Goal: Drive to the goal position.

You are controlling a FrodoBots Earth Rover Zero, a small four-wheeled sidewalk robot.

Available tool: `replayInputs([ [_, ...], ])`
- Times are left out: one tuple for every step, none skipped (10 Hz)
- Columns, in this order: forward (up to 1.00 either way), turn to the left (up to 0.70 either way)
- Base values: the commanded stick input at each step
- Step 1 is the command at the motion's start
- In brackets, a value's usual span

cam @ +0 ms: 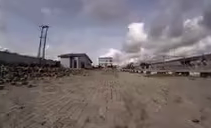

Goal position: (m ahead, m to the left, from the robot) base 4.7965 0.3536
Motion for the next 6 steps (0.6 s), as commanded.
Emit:
replayInputs([
  [1.0,0.0],
  [1.0,0.0],
  [1.0,0.0],
  [1.0,0.0],
  [1.0,0.0],
  [1.0,0.0],
])
